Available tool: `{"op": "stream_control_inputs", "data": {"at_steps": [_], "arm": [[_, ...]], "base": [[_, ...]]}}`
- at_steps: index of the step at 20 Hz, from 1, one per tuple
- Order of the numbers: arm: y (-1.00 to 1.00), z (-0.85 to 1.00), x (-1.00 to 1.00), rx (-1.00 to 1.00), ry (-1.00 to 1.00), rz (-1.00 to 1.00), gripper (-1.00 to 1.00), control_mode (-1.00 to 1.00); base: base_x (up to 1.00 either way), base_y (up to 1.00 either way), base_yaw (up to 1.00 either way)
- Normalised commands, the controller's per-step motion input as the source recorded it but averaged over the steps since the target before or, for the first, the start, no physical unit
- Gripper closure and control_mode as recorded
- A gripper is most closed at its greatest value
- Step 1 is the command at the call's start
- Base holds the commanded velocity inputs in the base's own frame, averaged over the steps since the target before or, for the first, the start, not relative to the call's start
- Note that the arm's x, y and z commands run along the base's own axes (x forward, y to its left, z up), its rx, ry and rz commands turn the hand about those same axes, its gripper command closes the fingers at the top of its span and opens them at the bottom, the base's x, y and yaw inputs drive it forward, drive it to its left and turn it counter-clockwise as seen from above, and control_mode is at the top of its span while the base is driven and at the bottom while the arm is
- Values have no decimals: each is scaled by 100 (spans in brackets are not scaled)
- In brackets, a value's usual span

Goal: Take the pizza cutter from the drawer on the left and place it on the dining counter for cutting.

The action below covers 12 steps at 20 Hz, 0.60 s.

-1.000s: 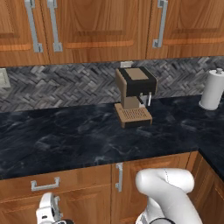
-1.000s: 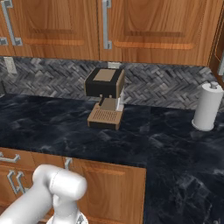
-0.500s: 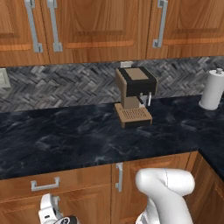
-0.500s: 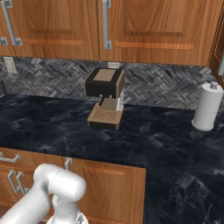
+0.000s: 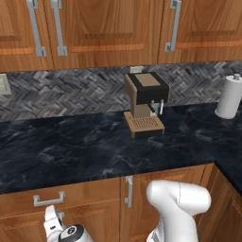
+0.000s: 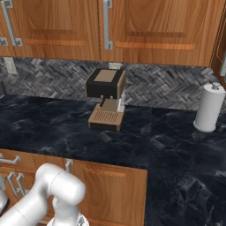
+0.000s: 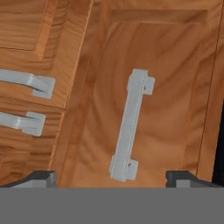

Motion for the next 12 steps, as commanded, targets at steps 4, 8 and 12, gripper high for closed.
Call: {"op": "stream_control_inputs", "data": {"at_steps": [4,8,12], "arm": [[31,-19,25,0,0,0,-100,-100],[23,-19,25,0,-1,0,-100,-100],[10,-10,27,0,-8,0,-100,-100]], "base": [[0,0,0],[0,0,0],[0,0,0]]}}
